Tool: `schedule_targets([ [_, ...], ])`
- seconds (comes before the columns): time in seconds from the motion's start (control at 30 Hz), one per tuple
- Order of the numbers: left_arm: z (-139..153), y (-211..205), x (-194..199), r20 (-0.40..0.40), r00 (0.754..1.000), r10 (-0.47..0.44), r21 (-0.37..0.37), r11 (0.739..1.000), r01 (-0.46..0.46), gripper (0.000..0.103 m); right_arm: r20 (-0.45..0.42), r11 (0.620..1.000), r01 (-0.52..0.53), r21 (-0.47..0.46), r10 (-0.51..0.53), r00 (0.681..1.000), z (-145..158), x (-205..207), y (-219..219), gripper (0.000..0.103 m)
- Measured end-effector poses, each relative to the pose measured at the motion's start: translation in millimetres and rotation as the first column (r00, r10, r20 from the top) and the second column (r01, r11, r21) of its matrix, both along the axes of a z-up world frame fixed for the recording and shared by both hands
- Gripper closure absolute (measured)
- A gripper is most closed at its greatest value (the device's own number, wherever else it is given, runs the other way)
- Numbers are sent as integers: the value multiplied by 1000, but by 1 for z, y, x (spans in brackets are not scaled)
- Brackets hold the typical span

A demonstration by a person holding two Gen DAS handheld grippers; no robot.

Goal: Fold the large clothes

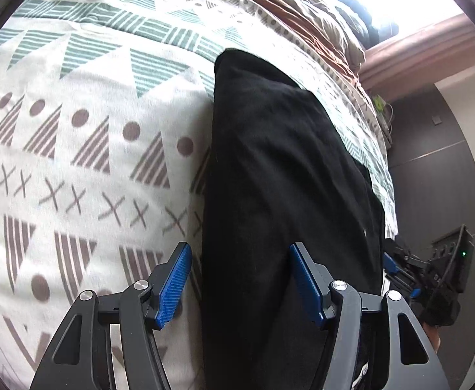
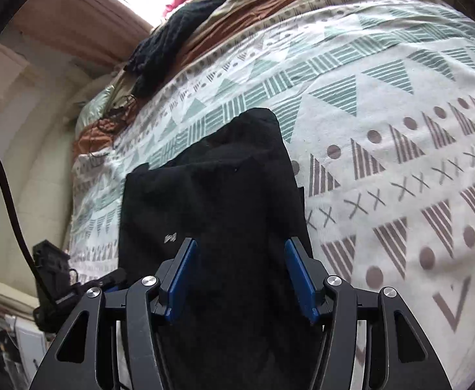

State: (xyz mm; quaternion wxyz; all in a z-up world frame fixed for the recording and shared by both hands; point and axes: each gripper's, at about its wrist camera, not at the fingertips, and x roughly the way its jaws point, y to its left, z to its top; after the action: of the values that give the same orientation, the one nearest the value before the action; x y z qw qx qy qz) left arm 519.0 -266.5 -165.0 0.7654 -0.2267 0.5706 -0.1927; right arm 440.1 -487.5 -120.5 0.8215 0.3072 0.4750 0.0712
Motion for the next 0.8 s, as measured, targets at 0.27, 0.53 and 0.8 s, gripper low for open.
schedule_targets([
  [0.27,1,-7,15,8,1000,3,45,999,-4,39,5,998,-49,32,49,999,-10,26,3,96],
  [0.53,11,-15,32,32,999,14,81,997,-17,39,121,1000,-21,23,18,992,8,1,-13,101],
  [0.8,1,-44,63,19,1000,-14,131,991,12,39,43,999,13,39,-14,999,-26,-2,-23,101],
])
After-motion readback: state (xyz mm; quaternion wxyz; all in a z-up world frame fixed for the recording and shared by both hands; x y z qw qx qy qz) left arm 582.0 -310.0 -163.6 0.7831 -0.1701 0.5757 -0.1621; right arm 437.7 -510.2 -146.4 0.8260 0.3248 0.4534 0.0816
